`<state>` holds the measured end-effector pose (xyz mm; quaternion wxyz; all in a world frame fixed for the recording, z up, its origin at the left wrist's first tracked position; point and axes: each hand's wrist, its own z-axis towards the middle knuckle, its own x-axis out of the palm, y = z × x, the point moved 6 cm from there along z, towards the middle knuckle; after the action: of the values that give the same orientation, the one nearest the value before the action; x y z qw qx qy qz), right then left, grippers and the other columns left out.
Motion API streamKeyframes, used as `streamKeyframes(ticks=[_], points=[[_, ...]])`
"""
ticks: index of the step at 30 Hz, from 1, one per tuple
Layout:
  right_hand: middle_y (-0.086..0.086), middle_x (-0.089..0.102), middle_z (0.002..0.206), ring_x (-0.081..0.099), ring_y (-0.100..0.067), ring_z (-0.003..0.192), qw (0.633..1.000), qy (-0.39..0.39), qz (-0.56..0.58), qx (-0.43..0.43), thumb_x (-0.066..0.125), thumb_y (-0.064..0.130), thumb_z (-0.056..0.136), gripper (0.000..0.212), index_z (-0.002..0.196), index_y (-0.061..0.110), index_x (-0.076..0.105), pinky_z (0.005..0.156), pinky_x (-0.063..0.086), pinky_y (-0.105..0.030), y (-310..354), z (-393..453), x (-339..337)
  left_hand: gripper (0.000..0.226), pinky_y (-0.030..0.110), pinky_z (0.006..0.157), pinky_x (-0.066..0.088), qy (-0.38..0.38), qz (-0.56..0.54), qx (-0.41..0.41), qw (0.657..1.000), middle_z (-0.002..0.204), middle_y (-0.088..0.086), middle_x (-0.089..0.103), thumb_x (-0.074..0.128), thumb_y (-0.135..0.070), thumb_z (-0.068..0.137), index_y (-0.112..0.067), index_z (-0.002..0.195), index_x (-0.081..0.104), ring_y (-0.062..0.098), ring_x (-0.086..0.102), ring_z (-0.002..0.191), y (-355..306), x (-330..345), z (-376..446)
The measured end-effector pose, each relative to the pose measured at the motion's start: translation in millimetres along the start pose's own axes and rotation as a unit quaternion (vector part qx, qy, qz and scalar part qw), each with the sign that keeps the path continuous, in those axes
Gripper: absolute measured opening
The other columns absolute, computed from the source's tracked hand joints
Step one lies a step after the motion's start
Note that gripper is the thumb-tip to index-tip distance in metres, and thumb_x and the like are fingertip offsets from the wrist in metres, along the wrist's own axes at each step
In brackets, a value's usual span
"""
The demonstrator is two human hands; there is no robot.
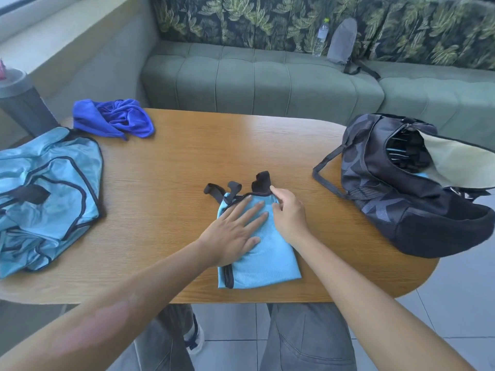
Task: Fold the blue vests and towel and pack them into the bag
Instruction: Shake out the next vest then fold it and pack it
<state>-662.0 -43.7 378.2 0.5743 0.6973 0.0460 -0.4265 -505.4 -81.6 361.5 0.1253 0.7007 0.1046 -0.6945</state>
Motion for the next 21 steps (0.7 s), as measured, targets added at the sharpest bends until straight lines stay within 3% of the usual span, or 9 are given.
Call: streamKeyframes(ticks=[5, 7, 9, 11, 13, 15, 17, 21], points=[[0.005, 0.051, 0.151, 0.055, -0.011, 0.128, 0.998, 0.057, -0.018, 0.025, 0.044, 0.002, 0.102, 0.050, 0.148, 0.022, 0.051, 0.090, 0.043, -0.009, 0, 8, 0, 0.063, 0.046, 0.126, -0.006, -0.008, 0.004, -0.002, 1.000, 0.171, 0.006, -0.003, 0.011, -0.053, 0.109, -0.022, 0.164, 0.010, 0.032, -0.022, 0.154, -1, 1, 1], [0.003, 0.044, 0.156, 0.043, -0.014, 0.141, 0.998, 0.051, -0.028, 0.016, 0.043, 0.006, 0.105, 0.051, 0.154, 0.019, 0.042, 0.104, 0.035, -0.015, 0, 6, 0, 0.063, 0.049, 0.127, -0.002, -0.005, -0.002, -0.007, 1.000, 0.171, 0.007, -0.004, 0.011, -0.053, 0.109, -0.023, 0.164, 0.011, 0.034, -0.021, 0.154, 0, 2, 1], [0.001, 0.040, 0.158, 0.041, -0.016, 0.142, 0.999, 0.018, -0.026, 0.014, 0.044, 0.013, 0.106, 0.051, 0.156, 0.017, 0.037, 0.116, 0.032, -0.027, -1, 0, -6, 0.062, 0.050, 0.127, -0.005, 0.001, -0.019, -0.016, 1.000, 0.171, 0.007, -0.009, 0.012, -0.055, 0.108, -0.026, 0.164, 0.009, 0.035, -0.025, 0.153, -1, 1, -2], [0.003, 0.042, 0.155, 0.044, -0.015, 0.138, 0.999, -0.018, -0.044, -0.015, 0.045, 0.018, 0.106, 0.047, 0.153, 0.016, 0.041, 0.118, 0.037, -0.038, -1, -10, -17, 0.063, 0.048, 0.124, -0.013, 0.003, -0.027, -0.028, 0.999, 0.170, 0.006, -0.012, 0.013, -0.057, 0.108, -0.030, 0.164, 0.008, 0.036, -0.030, 0.151, -3, 0, -9], [0.004, 0.048, 0.149, 0.041, -0.010, 0.139, 0.992, -0.015, -0.093, -0.088, 0.046, 0.017, 0.105, 0.042, 0.148, 0.015, 0.049, 0.118, 0.036, -0.039, 5, -29, -29, 0.063, 0.049, 0.122, -0.016, 0.007, -0.020, -0.036, 0.999, 0.171, 0.003, -0.013, 0.013, -0.059, 0.107, -0.033, 0.164, 0.008, 0.037, -0.034, 0.149, -6, -1, -18], [0.005, 0.054, 0.145, 0.041, -0.006, 0.138, 0.970, 0.033, -0.156, -0.185, 0.049, 0.019, 0.104, 0.040, 0.144, 0.016, 0.053, 0.117, 0.037, -0.037, 9, -56, -34, 0.063, 0.049, 0.123, -0.016, 0.027, -0.027, -0.042, 0.998, 0.170, 0.000, -0.014, 0.013, -0.060, 0.106, -0.035, 0.163, 0.005, 0.037, -0.036, 0.148, -9, 2, -25], [0.007, 0.050, 0.151, 0.037, -0.005, 0.142, 0.935, 0.100, -0.211, -0.269, 0.050, 0.035, 0.103, 0.047, 0.147, 0.017, 0.051, 0.118, 0.035, -0.034, 8, -85, -35, 0.065, 0.050, 0.125, -0.012, 0.037, -0.048, -0.033, 0.998, 0.171, -0.003, -0.011, 0.017, -0.061, 0.106, -0.035, 0.164, 0.005, 0.035, -0.032, 0.150, -10, 0, -32], [0.010, 0.011, 0.169, 0.003, -0.003, 0.155, 0.871, 0.218, -0.289, -0.333, 0.042, 0.074, 0.095, 0.089, 0.161, 0.019, 0.021, 0.126, 0.008, -0.026, -6, -122, -39, 0.061, 0.051, 0.127, 0.007, -0.012, -0.058, 0.034, 0.998, 0.171, -0.004, 0.009, 0.028, -0.053, 0.108, -0.026, 0.162, 0.023, 0.022, -0.011, 0.158, -5, -12, -59]])
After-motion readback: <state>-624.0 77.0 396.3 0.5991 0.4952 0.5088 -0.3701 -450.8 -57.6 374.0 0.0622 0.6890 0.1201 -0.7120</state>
